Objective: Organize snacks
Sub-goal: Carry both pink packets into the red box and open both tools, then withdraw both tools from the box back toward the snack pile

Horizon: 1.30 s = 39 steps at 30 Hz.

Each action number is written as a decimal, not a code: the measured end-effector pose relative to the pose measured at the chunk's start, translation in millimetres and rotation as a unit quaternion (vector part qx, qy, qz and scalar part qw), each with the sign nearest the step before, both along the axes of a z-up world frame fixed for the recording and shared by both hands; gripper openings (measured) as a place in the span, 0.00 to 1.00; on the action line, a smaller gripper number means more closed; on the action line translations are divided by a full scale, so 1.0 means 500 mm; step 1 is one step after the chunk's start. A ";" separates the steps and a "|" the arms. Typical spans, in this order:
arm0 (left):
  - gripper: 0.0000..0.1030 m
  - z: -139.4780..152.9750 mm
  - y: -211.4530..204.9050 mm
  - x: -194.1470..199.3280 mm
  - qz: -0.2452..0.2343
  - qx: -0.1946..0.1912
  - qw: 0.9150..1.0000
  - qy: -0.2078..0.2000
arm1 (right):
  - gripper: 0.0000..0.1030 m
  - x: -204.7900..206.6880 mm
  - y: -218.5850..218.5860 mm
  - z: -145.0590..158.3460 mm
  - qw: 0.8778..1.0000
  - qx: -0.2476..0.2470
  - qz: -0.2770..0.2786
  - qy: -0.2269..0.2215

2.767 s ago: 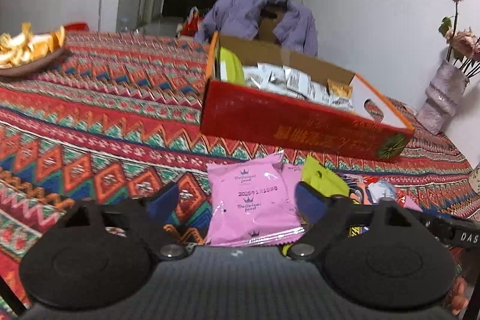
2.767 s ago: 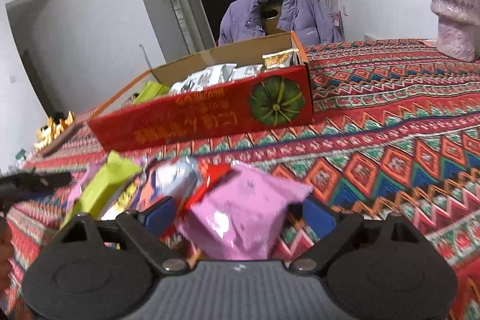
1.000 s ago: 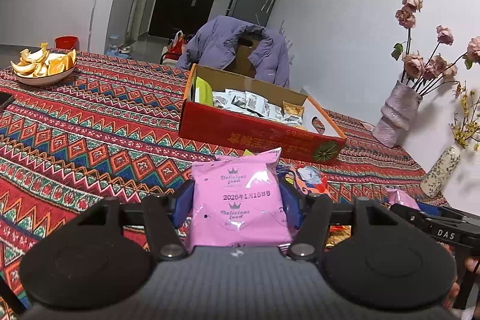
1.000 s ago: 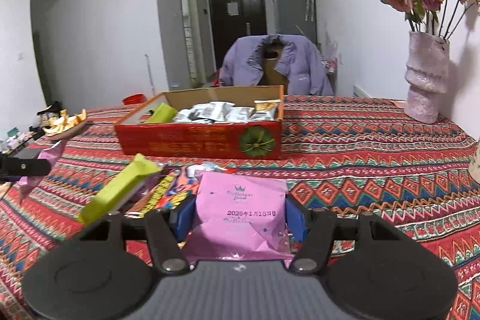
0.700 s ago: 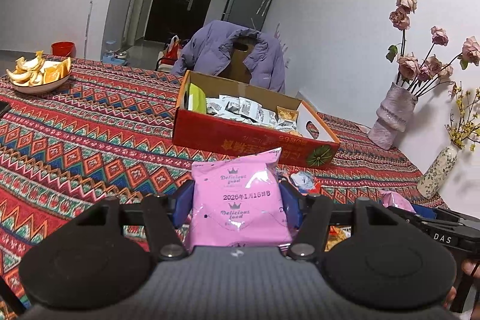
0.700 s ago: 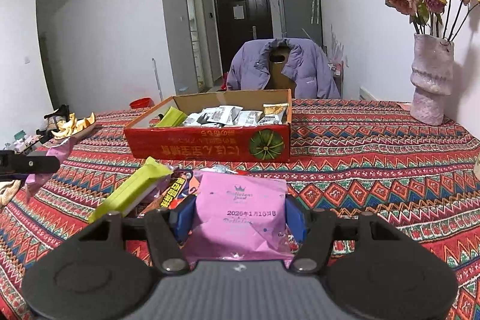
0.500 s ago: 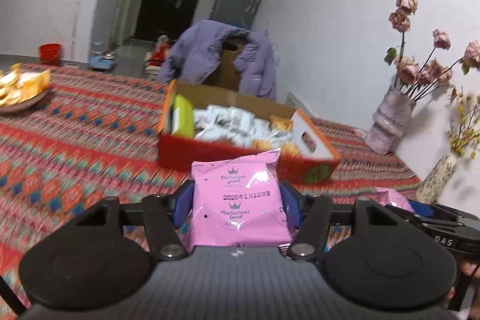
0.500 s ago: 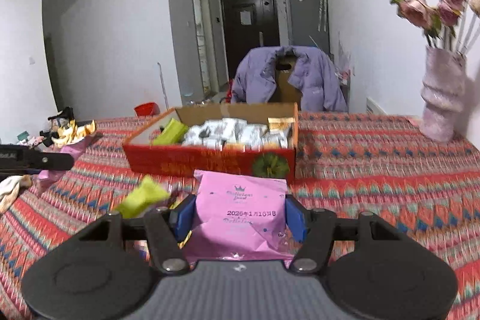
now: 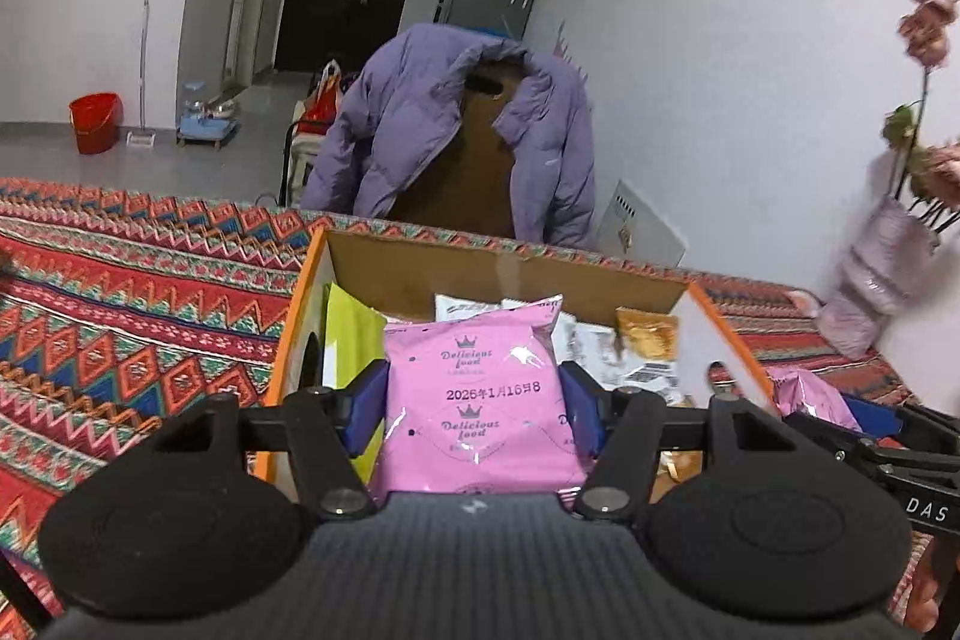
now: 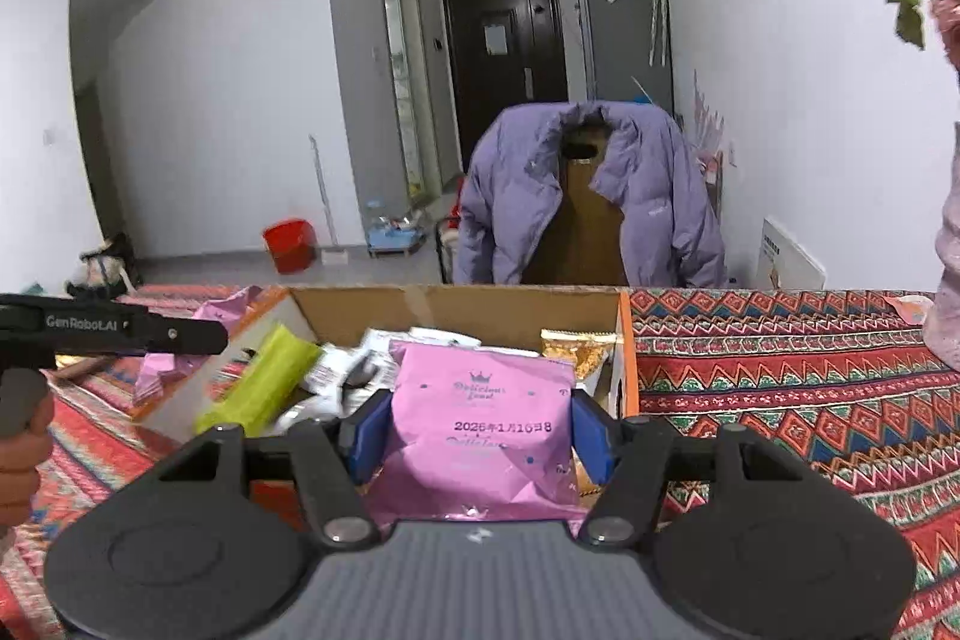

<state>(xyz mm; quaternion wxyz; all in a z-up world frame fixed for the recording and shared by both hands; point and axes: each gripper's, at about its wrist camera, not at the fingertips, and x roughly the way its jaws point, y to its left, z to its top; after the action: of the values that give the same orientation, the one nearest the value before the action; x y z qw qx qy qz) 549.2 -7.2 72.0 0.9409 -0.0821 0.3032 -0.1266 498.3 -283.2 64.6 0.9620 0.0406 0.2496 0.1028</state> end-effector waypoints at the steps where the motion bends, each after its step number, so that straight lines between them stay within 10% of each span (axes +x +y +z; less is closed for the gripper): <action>1: 0.60 -0.011 0.000 0.011 0.001 0.000 1.000 0.006 | 0.60 0.014 0.003 -0.009 1.000 -0.004 -0.002 0.005; 11: 0.66 -0.070 0.000 0.025 -0.019 0.015 1.000 0.020 | 0.60 0.052 0.008 -0.062 0.999 -0.029 -0.024 0.029; 23: 0.74 0.006 0.020 -0.059 -0.030 0.028 0.999 -0.014 | 0.63 -0.009 -0.026 0.015 0.999 -0.027 -0.037 -0.007; 39: 0.81 0.060 0.057 -0.478 0.000 0.061 0.995 -0.073 | 0.76 -0.359 -0.018 0.080 0.997 -0.051 0.033 -0.043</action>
<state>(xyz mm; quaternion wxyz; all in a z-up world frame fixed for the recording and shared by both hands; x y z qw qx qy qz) 310.3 21.2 102.1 0.9638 -0.0155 0.2408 -0.1139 318.7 -292.3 104.8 0.9687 -0.0208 0.2144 0.1231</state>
